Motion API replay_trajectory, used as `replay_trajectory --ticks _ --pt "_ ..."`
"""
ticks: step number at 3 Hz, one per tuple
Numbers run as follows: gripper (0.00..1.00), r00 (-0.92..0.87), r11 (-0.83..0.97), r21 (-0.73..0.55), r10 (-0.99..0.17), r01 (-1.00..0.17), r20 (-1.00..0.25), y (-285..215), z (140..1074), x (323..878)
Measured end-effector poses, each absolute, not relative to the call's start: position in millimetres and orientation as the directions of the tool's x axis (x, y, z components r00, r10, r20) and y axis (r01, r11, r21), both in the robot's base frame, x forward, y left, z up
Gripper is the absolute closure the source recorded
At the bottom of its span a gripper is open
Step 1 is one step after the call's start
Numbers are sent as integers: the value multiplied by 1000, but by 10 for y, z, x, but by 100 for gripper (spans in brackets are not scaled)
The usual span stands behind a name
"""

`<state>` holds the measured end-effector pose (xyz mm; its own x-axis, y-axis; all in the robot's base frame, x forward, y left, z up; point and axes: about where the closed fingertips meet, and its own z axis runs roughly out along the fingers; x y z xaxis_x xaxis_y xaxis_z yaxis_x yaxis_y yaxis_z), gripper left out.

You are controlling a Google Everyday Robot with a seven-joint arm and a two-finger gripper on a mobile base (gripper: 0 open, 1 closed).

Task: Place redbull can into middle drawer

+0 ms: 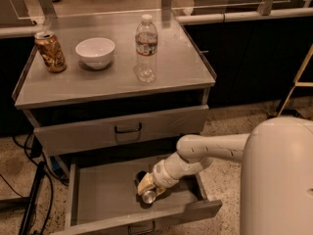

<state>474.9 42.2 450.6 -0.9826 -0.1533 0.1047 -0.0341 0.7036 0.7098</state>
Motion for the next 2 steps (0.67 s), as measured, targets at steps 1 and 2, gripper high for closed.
replay_trajectory --ticks 1,2 --pt "100 -988 717 697 -125 -26 92 437 4456 4836" --pt "100 -992 742 670 -78 8 98 378 4342 4881"
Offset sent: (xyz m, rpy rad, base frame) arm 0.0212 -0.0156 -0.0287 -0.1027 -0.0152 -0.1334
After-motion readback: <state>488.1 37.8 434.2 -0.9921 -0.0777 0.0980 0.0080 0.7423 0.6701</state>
